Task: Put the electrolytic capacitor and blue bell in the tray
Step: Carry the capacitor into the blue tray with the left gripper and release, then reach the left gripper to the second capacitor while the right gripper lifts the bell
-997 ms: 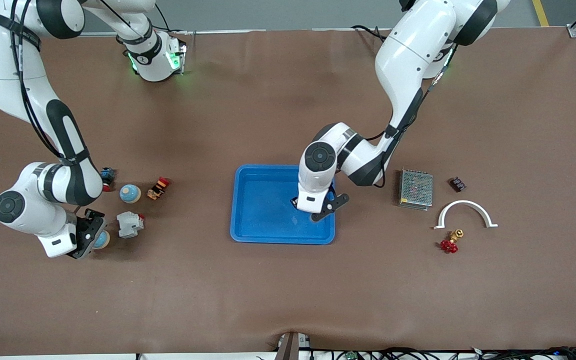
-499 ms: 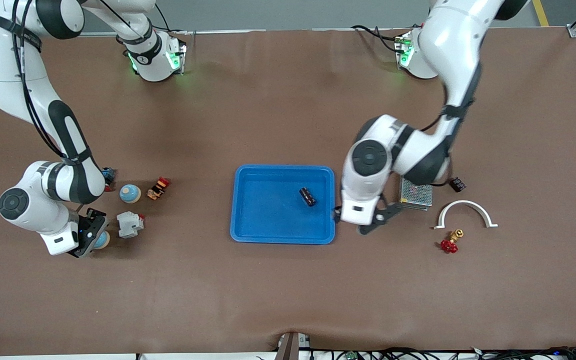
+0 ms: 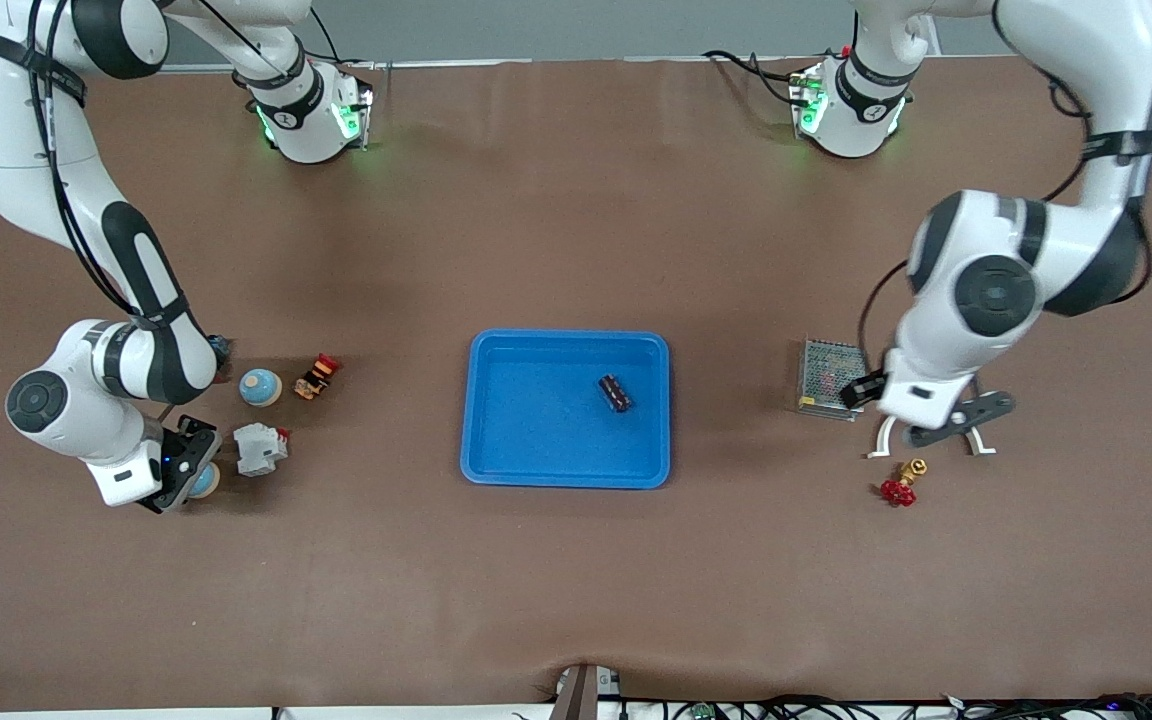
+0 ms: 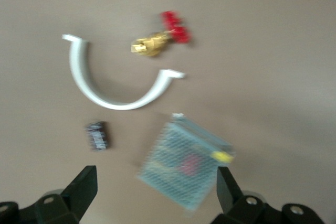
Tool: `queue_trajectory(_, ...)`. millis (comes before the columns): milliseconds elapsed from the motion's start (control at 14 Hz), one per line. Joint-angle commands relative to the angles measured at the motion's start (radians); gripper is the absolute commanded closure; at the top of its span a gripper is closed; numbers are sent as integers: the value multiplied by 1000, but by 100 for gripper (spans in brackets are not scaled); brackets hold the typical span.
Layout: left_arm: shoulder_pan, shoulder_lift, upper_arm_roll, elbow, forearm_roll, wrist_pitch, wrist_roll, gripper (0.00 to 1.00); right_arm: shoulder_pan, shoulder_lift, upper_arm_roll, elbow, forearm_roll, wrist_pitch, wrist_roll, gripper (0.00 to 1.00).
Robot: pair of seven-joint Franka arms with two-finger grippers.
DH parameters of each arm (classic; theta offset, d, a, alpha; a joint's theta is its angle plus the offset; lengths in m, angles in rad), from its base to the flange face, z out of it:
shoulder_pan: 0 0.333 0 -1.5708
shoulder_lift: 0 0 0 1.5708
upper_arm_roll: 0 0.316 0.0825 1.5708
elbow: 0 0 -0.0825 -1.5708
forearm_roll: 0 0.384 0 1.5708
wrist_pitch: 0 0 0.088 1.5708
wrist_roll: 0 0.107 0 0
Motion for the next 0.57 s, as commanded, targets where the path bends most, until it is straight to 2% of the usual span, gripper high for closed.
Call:
queue_trajectory(0,110,-21,-15,-116,14,79,78,0,-23,17,19,-3,13,32,-22,0)
queue_trajectory(214,163,35,-12,-210,14,220,78,7,-22,20,19,-3,22,34,-22,0)
queue_trajectory(427,196,87,-12,-237,14,281,79,16,-22,19,21,-3,22,34,-22,0)
queue_trajectory(499,197,104,-10,-245,14,298,79,19,-22,20,27,-3,22,34,-21,13)
